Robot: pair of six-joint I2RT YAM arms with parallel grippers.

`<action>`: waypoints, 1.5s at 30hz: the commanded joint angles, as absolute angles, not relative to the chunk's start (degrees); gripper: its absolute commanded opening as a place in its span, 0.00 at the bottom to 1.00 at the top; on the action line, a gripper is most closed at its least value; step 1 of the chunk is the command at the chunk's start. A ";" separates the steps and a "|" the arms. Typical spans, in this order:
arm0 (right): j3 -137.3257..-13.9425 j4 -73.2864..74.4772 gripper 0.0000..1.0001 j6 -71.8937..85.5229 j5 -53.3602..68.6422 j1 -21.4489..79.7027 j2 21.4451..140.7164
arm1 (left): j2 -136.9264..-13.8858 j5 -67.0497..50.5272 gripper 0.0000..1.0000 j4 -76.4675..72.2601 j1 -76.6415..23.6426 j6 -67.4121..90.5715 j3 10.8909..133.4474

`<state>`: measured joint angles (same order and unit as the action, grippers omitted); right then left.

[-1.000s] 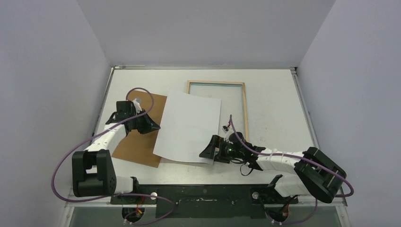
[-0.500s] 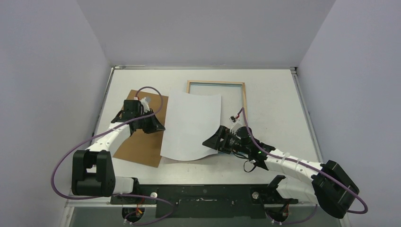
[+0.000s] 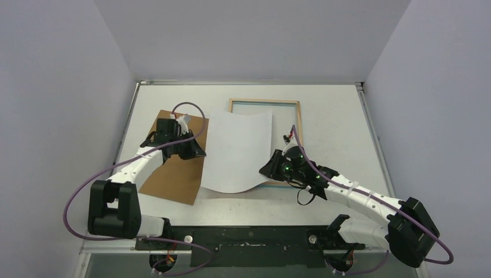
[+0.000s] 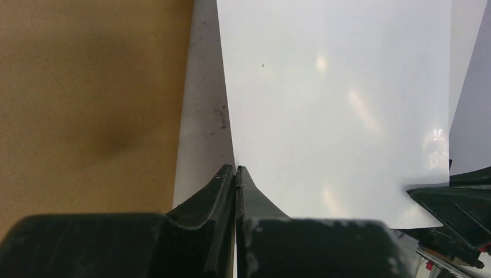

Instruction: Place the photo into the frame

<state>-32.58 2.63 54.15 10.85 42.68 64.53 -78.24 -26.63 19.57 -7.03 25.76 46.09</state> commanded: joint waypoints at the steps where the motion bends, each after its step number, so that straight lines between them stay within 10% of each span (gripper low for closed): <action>1: -35.91 10.39 0.15 47.32 4.10 42.49 61.83 | -80.94 -26.15 0.00 14.97 -8.83 25.14 51.65; 16: -38.11 15.33 0.11 43.01 0.20 35.90 59.58 | -97.37 -23.63 0.00 17.28 -13.32 21.68 68.29; 21: -38.18 17.13 0.10 42.93 -1.64 34.74 59.73 | -99.75 -22.88 0.15 20.57 -13.31 19.30 72.65; 45: -29.26 15.91 0.06 50.89 -10.36 33.84 52.58 | -103.02 -23.29 0.19 19.50 -13.03 17.99 69.51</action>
